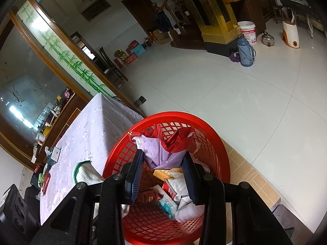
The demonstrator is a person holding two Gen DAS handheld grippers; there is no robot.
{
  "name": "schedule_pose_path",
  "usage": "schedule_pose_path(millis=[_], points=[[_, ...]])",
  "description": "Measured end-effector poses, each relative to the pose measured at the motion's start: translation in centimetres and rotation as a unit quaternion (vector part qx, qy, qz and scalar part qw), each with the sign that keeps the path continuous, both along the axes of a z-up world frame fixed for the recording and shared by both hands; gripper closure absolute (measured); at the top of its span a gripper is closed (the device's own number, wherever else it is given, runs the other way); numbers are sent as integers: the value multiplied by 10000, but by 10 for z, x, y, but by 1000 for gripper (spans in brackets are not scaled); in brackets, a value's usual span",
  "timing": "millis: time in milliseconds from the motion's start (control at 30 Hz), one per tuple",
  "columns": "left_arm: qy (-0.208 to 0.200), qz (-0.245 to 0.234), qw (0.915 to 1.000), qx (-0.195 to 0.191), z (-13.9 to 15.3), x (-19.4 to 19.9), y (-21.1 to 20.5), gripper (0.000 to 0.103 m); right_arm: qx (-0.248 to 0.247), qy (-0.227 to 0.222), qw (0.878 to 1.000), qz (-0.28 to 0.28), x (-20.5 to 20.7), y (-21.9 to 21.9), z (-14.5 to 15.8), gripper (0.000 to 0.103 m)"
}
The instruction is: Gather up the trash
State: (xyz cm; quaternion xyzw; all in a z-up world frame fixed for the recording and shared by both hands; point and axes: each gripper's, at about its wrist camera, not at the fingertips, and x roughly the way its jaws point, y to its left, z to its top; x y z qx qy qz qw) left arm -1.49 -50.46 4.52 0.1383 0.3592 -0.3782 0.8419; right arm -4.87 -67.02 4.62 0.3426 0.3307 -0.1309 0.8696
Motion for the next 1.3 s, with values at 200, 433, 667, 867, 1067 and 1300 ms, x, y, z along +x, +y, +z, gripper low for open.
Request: schedule_pose_path(millis=[200,433,667,867,1067,1300], points=[[15,1,10000,3,-2,3,0,70,-13,61,10000,23,6,-1,-4,61],[41,-22,10000,35,-7,6,-4,70,3,131,9999,18,9,-4,-9,60],[-57,72,9999,-91,-2,8,-1,52,4,65,10000,-13,3,-5,-2,44],[-215,127,9995,-186,10,1,12,40,-231,-166,9995,-129,-22,-1,24,42],[-441,168,9986,-249,24,-12,25,28,-646,-316,9971,-258,-53,16,52,27],[-858,420,9952,-233,41,-30,49,12,-1441,-156,9854,-898,-97,33,71,9]])
